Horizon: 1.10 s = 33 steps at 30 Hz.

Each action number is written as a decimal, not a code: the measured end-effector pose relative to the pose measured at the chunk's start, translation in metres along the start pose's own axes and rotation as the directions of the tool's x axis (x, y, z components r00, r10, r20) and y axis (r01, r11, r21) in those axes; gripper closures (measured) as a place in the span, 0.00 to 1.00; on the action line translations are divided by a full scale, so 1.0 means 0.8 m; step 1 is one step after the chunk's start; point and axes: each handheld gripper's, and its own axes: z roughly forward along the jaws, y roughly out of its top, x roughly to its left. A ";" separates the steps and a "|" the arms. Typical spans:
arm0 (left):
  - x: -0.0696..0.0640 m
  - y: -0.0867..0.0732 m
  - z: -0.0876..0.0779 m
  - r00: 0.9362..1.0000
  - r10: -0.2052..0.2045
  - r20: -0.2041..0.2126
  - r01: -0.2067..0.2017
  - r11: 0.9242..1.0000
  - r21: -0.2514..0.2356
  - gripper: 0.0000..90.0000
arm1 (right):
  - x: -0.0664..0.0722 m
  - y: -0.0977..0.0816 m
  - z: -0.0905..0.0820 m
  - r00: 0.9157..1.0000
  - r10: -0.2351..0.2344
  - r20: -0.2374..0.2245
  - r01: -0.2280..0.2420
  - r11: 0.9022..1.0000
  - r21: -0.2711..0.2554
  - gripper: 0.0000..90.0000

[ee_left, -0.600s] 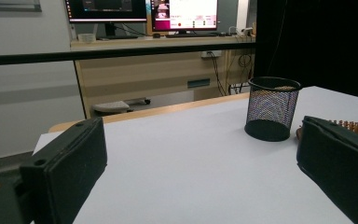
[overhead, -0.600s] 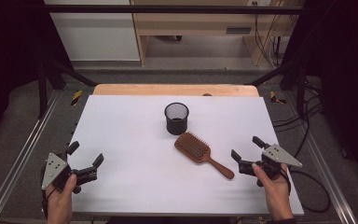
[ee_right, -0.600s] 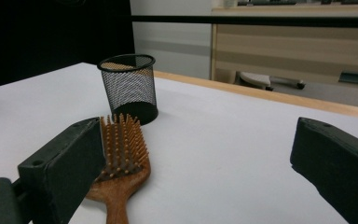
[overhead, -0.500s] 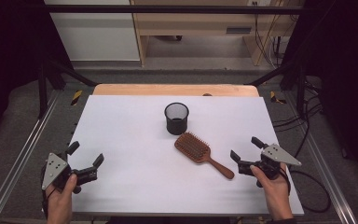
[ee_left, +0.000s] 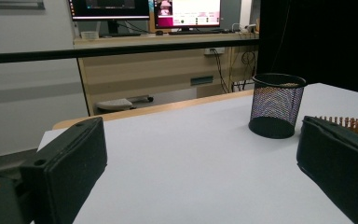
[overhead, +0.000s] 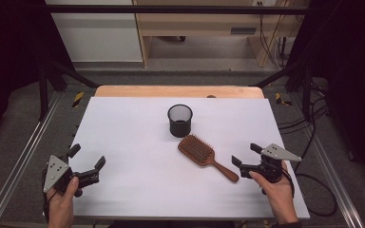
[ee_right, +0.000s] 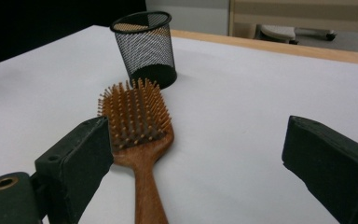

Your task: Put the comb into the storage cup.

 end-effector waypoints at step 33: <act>-0.007 -0.002 0.002 0.999 0.030 0.021 -0.031 0.999 0.025 0.02 | 0.051 0.008 0.056 0.973 -0.215 -0.087 0.229 0.830 0.509 0.13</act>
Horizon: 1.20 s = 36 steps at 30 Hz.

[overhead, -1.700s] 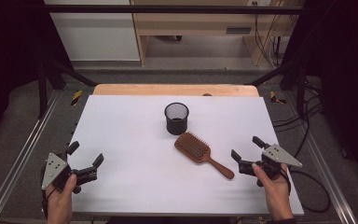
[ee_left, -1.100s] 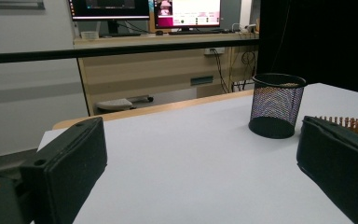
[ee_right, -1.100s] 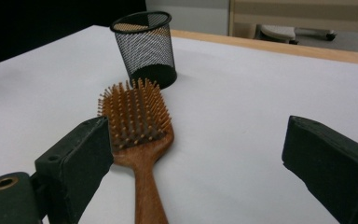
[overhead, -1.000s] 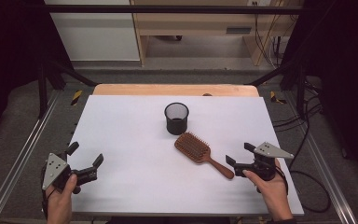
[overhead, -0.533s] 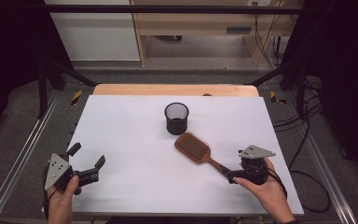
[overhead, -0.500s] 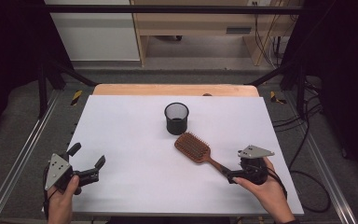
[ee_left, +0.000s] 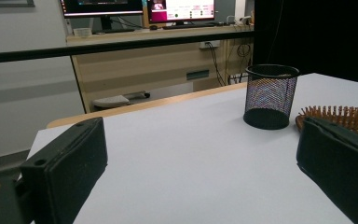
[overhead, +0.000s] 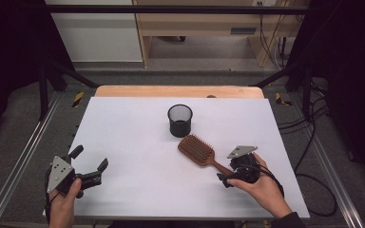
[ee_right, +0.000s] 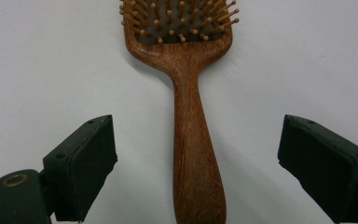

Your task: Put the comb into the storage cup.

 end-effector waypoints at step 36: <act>-0.003 0.002 0.002 1.000 0.015 0.010 -0.015 1.000 -0.001 0.02 | 0.001 0.047 0.045 0.998 -0.044 -0.047 0.049 0.992 0.117 0.09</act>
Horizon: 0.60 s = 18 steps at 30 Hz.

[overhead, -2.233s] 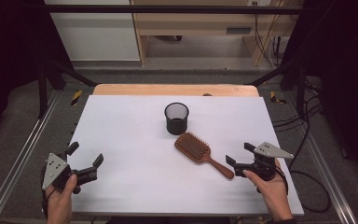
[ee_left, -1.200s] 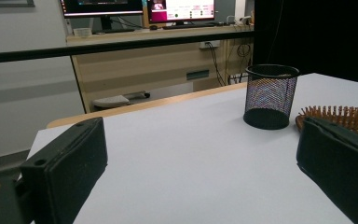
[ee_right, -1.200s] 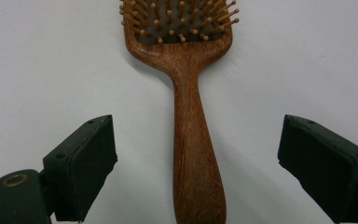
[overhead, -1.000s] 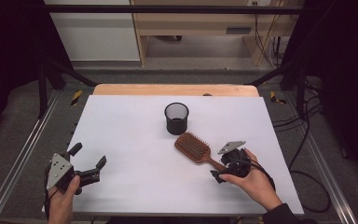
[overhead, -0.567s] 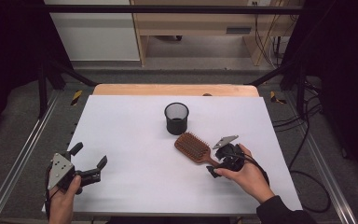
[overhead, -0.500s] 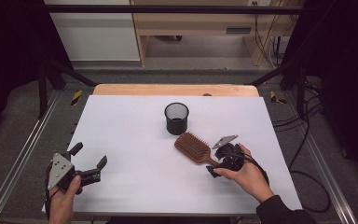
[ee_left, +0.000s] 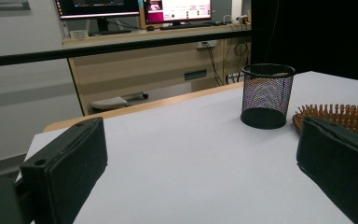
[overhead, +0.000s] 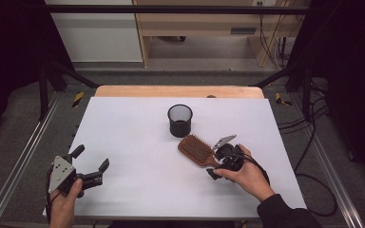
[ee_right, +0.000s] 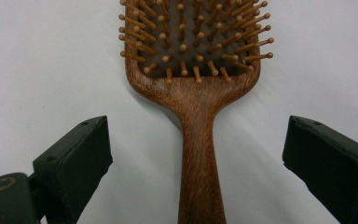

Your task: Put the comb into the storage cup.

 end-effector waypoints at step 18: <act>0.000 0.000 0.001 1.000 0.002 0.002 -0.002 1.000 0.002 0.02 | 0.000 0.005 0.015 1.000 -0.003 -0.024 0.003 1.000 0.013 0.11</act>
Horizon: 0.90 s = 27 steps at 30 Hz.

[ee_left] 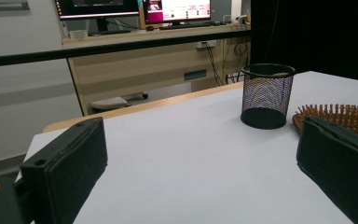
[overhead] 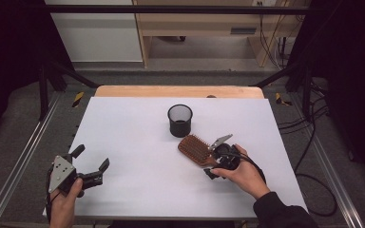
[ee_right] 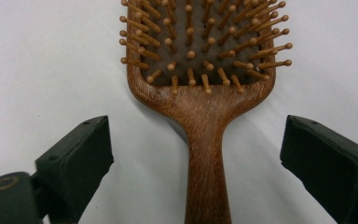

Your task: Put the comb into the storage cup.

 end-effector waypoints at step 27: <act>-0.001 0.000 0.001 1.000 0.010 0.002 -0.010 1.000 0.006 0.02 | -0.005 -0.011 0.000 1.000 -0.007 -0.010 0.007 1.000 -0.009 0.58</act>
